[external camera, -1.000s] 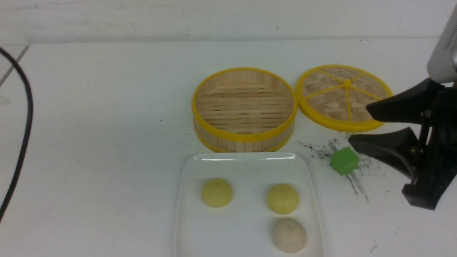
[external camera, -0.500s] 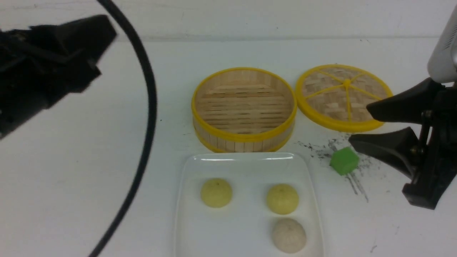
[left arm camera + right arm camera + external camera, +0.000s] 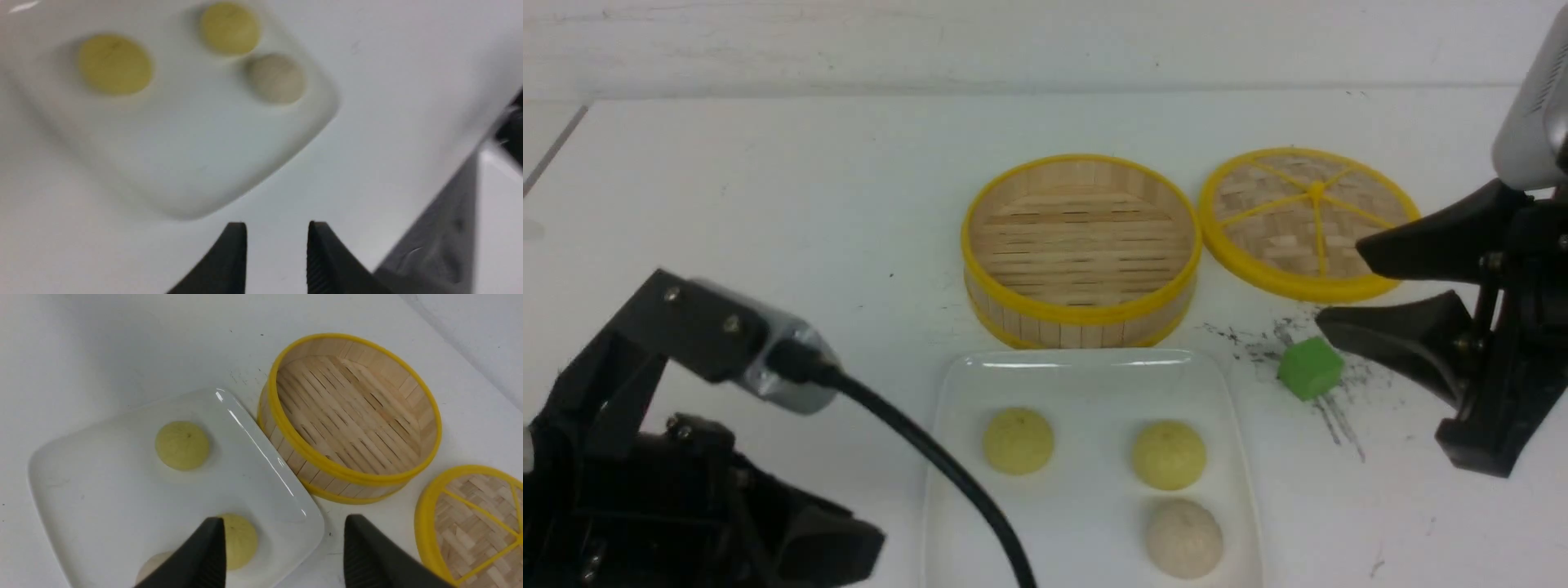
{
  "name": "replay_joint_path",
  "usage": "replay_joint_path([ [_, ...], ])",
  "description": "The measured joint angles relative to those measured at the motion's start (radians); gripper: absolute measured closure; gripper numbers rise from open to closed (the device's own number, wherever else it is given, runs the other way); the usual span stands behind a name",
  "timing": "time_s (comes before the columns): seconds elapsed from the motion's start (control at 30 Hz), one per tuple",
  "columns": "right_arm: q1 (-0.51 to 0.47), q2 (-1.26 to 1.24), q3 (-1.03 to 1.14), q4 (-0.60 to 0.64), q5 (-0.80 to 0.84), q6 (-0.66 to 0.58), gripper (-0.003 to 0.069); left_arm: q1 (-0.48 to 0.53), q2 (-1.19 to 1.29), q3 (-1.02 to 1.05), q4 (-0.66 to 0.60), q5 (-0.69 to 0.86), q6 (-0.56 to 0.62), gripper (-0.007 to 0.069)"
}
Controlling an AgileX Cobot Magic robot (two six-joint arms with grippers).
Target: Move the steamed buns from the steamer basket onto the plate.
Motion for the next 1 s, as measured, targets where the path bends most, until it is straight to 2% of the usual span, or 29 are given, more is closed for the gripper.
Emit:
replay_joint_path([
  [0.1, 0.000, 0.006, 0.000, 0.000, 0.000, 0.000, 0.0260, 0.000, 0.000, 0.000, 0.268, -0.009, -0.117, 0.0382],
  [0.23, 0.000, 0.007, 0.000, 0.000, 0.000, 0.000, 0.0260, 0.000, 0.000, 0.000, 0.529, -0.013, -0.288, 0.0382],
  [0.27, 0.000, 0.007, 0.000, 0.000, 0.000, 0.000, 0.0260, 0.000, 0.000, 0.000, 0.540, -0.013, -0.288, 0.0382],
  [0.33, 0.000, 0.008, 0.000, 0.000, 0.001, 0.000, 0.0260, 0.000, 0.000, 0.000, 0.676, -0.028, -0.439, 0.0382],
  [0.5, 0.000, 0.004, 0.000, -0.021, -0.028, 0.006, 0.0260, 0.000, 0.000, 0.000, 0.838, -0.051, -0.657, 0.0382],
  [0.7, -0.009, -0.052, 0.000, -0.120, -0.051, 0.129, 0.0260, 0.000, 0.000, 0.000, 0.869, -0.057, -0.727, 0.0382],
  [0.83, -0.080, -0.135, 0.000, -0.331, -0.014, 0.359, 0.0260, 0.000, 0.000, 0.000, 0.843, -0.089, -0.736, 0.0382],
  [0.87, -0.090, -0.141, 0.000, -0.343, -0.001, 0.383, 0.0260, 0.000, 0.000, 0.000, 0.837, -0.094, -0.736, 0.0382],
  [0.93, -0.151, -0.166, 0.000, -0.509, 0.123, 0.554, 0.0260, 0.000, 0.000, 0.000, 0.815, -0.127, -0.736, 0.0382],
  [0.97, -0.155, -0.167, 0.000, -0.520, 0.134, 0.554, 0.0260, 0.000, 0.000, 0.000, 0.812, -0.131, -0.736, 0.0382],
  [1.0, -0.193, -0.175, 0.000, -0.615, 0.233, 0.674, 0.0260, 0.000, 0.000, 0.000, 0.802, -0.149, -0.738, 0.0382],
])
